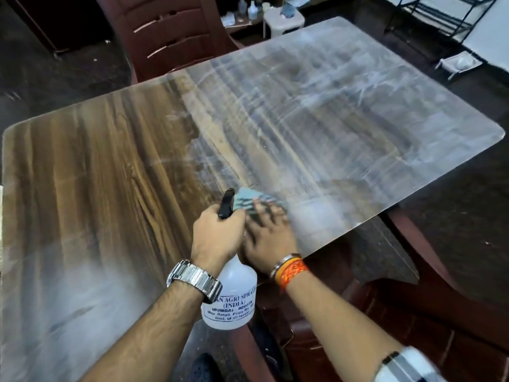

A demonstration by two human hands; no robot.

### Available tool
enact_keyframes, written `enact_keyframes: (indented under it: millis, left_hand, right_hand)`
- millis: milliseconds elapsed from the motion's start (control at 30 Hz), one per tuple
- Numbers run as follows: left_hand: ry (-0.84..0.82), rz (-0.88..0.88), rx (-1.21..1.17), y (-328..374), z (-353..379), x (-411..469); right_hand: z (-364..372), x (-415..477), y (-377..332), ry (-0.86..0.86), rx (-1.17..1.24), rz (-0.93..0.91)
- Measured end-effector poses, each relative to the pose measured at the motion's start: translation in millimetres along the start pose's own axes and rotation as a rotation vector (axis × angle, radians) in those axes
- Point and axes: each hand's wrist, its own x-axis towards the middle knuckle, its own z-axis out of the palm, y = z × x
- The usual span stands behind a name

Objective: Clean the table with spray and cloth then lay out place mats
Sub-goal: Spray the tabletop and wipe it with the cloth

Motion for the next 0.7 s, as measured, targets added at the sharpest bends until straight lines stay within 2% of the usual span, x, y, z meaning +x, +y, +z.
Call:
enact_keyframes:
  millis: [67, 133, 200, 300, 367, 467, 700]
  left_hand:
    - [-0.004, 0.026, 0.035, 7, 6, 2]
    - [0.0, 0.015, 0.066, 12, 8, 7]
    - [-0.002, -0.005, 0.047, 16, 10, 14]
    - [-0.012, -0.02, 0.009, 22, 10, 24]
    - [-0.047, -0.028, -0.01, 31, 8, 32]
    - [-0.066, -0.006, -0.027, 47, 7, 46]
    - [-0.024, -0.032, -0.024, 51, -12, 93]
  right_hand:
    - [1, -1, -15, -0.027, 0.022, -0.195]
    - [-2, 8, -2, -0.066, 0.053, -0.251]
    - [-10, 21, 33, -0.061, 0.045, -0.105]
    - [-32, 37, 118, 0.02, -0.047, 0.307]
    - [-49, 38, 164, 0.049, -0.068, 0.499]
    - [-53, 39, 181, 0.078, -0.078, 0.578]
    - [-47, 56, 167, 0.159, -0.051, 0.728]
